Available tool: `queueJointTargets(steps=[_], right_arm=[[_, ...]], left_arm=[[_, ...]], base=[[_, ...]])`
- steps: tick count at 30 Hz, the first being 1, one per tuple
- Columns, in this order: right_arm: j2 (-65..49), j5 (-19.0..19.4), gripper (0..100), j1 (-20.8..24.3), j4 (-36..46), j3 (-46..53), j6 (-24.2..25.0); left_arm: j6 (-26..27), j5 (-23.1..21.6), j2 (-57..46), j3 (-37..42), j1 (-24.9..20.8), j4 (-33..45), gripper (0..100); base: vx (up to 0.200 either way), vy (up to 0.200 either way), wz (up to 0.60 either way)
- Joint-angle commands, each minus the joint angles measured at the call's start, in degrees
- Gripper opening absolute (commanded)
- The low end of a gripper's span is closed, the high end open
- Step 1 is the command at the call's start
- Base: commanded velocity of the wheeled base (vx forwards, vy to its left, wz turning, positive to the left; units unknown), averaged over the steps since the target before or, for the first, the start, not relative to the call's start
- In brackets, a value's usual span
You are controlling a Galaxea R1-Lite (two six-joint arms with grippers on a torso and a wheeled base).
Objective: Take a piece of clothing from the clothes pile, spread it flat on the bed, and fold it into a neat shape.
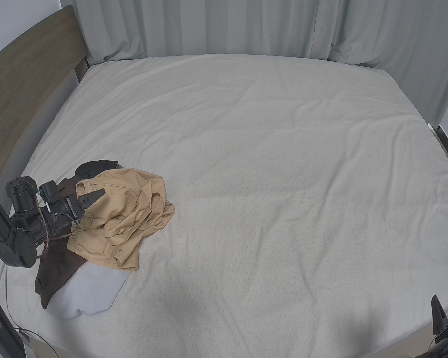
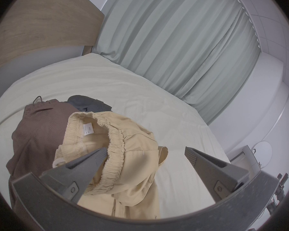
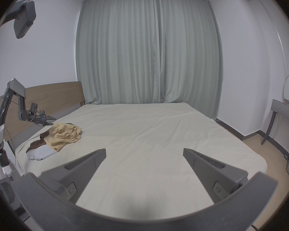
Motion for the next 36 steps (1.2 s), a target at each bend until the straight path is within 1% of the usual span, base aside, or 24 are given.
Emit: queueJointTargets(steps=[1,5,11,22,26,27,33,34,36], right_arm=[[-0.93,0.01,100,0.02,-0.01,1.01,-0.05],[-0.93,0.01,100,0.02,-0.01,1.01,0.04],[-0.93,0.01,100,0.02,-0.01,1.01,-0.05],[-0.93,0.01,100,0.02,-0.01,1.01,0.04],[-0.93,0.01,100,0.02,-0.01,1.01,0.04],[-0.93,0.01,100,0.02,-0.01,1.01,0.04],[-0.93,-0.08,100,0.11,-0.01,1.01,0.04],[-0.93,-0.08,100,0.02,-0.01,1.01,0.04],[-0.93,-0.08,100,0.02,-0.01,1.01,0.04]], left_arm=[[0.08,0.05,0.27,-0.3,-0.89,-0.02,100],[0.08,0.32,1.42,-1.53,-1.5,-0.02,100],[0.08,2.34,3.0,-3.11,-1.5,-0.02,100],[-0.01,2.52,3.88,-4.17,-3.52,-0.02,100],[0.08,2.87,4.58,-4.52,-3.52,-0.02,100],[-0.01,3.57,5.11,-4.87,-3.61,-0.11,100],[-0.63,4.19,5.72,-5.05,-3.61,-1.96,100],[-0.8,4.19,5.72,-4.96,-3.61,-2.13,0],[-0.8,4.19,5.72,-4.96,-3.61,-2.13,0]], base=[[0.0,0.0,0.0],[0.0,0.0,0.0],[0.0,0.0,0.0],[0.0,0.0,0.0],[0.0,0.0,0.0],[0.0,0.0,0.0],[0.0,0.0,0.0],[0.0,0.0,0.0],[0.0,0.0,0.0]])
